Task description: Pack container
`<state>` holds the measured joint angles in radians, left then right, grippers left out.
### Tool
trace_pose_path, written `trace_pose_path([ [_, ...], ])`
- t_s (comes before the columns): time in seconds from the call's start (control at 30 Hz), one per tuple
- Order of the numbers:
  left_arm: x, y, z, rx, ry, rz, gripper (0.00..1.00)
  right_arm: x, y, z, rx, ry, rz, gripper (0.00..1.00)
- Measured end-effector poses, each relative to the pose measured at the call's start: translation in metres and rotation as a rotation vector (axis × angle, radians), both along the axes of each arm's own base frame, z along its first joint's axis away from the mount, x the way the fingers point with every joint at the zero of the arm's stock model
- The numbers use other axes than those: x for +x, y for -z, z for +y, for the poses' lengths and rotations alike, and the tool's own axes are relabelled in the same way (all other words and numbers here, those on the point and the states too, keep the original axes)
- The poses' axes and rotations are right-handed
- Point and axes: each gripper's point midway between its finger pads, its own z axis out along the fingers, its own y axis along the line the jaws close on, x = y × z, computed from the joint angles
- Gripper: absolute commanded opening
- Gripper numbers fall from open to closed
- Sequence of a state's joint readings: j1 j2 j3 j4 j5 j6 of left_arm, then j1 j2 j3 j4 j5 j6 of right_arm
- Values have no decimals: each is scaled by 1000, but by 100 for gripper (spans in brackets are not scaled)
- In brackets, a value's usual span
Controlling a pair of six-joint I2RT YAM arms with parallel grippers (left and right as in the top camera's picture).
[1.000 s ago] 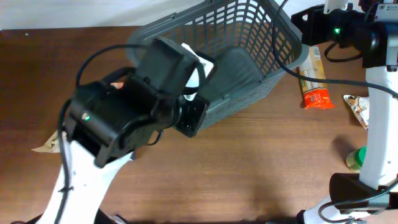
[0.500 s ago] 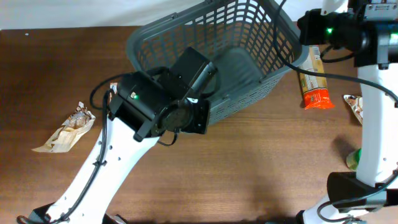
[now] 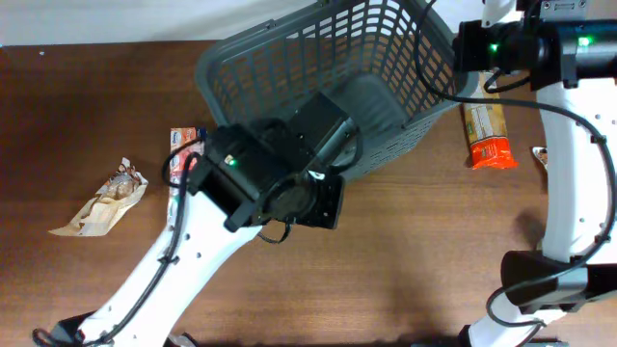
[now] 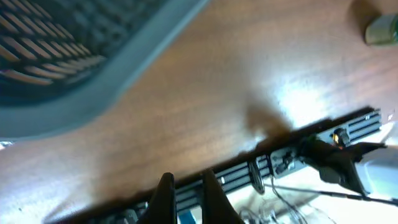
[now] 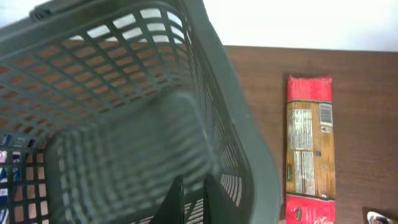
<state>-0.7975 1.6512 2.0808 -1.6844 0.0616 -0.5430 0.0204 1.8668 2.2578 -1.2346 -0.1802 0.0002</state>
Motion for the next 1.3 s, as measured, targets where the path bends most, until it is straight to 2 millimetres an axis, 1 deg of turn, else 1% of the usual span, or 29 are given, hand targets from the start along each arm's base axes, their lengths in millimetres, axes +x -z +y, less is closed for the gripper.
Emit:
trace_pose_path([
  [0.1, -7, 15, 0, 21, 6, 57, 2, -2, 4, 0, -1, 0, 18, 4],
  [0.13, -10, 22, 1, 34, 6, 87, 2, -3, 4, 0, 0, 1, 22, 4],
  [0.3, -14, 37, 0, 49, -12, 133, 2, -9, 10, -1, -3, 1, 55, 4],
  [0.43, -10, 39, -4, 33, -17, 127, 2, -12, 17, -2, -11, 7, 88, 4],
  [0.67, -1, 37, -9, 15, -24, 87, 2, -9, 45, -4, -24, 11, 177, 4],
  [0.77, 3, 36, -11, 11, -27, 68, 2, -7, 52, -4, -26, 9, 196, 4],
  [0.9, 7, 38, -11, 16, -32, 53, 2, -7, 55, -4, -26, 9, 204, 4],
  [1.13, 7, 59, -9, 54, -35, 79, 2, -10, 57, -4, -29, 6, 217, 4],
  [1.3, 11, 60, -10, 53, -38, 62, 2, -11, 57, -4, -31, 4, 221, 4],
])
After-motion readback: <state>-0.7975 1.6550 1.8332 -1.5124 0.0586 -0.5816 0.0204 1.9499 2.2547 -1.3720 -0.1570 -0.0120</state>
